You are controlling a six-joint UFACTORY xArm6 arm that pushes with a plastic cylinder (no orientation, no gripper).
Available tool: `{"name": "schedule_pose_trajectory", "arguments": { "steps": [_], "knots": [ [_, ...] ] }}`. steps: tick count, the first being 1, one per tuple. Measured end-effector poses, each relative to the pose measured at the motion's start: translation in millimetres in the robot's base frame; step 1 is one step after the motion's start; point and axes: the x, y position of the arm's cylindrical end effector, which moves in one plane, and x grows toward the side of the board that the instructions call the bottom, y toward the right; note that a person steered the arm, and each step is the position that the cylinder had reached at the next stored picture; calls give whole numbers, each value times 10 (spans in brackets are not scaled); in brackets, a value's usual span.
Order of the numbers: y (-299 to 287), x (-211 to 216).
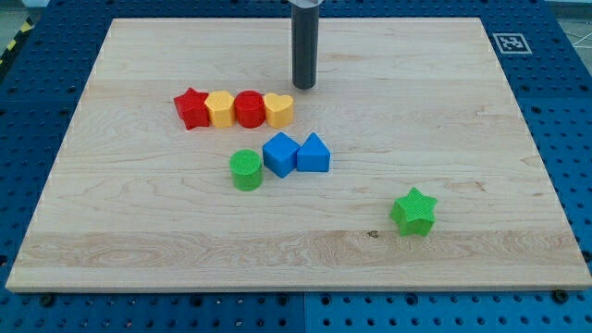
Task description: Nudge the blue triangle down a bit
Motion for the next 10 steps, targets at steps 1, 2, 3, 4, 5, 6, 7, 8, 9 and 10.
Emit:
{"name": "schedule_pose_trajectory", "arguments": {
  "steps": [1,2,3,4,5,6,7,8,9,10],
  "knots": [
    [1,0],
    [2,0],
    [61,21],
    [248,185],
    [612,553],
    [842,835],
    [705,958],
    [374,964],
    [128,964],
    [-67,1018]
  ]
}}
